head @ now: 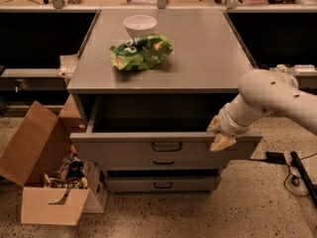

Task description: Open top drawer

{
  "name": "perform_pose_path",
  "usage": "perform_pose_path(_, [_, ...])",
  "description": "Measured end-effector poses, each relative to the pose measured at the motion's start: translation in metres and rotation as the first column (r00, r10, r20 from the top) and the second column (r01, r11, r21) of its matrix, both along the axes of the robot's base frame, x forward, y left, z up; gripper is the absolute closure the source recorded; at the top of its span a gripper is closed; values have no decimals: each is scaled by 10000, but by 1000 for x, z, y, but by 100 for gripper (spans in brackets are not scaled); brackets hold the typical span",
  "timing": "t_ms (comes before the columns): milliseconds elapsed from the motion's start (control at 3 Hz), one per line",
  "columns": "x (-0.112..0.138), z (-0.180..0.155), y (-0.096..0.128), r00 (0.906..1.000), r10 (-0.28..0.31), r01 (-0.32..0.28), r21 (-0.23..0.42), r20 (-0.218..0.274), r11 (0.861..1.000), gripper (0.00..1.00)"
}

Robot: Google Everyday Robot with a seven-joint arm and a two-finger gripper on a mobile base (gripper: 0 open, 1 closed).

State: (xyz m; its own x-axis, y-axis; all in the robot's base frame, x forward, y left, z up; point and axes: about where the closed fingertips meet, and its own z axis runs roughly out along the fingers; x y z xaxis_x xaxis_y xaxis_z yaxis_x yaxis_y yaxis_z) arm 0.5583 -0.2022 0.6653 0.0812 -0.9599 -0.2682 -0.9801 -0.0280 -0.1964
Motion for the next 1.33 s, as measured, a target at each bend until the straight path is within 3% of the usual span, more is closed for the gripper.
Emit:
perform_pose_path(333, [0,0,0,10000,4,-4,-3,-5,10000,0])
perform_pose_path(667, [-1,-1,0,10000,13,-13,-11,-16,10000,0])
perform_pose_path(1000, [-15,-5,-4,9983,329,-332,-62,-484,9994,0])
perform_pose_path(1333, [-33,-9,-9,9904,761,-784,-160,-1153,9968,0])
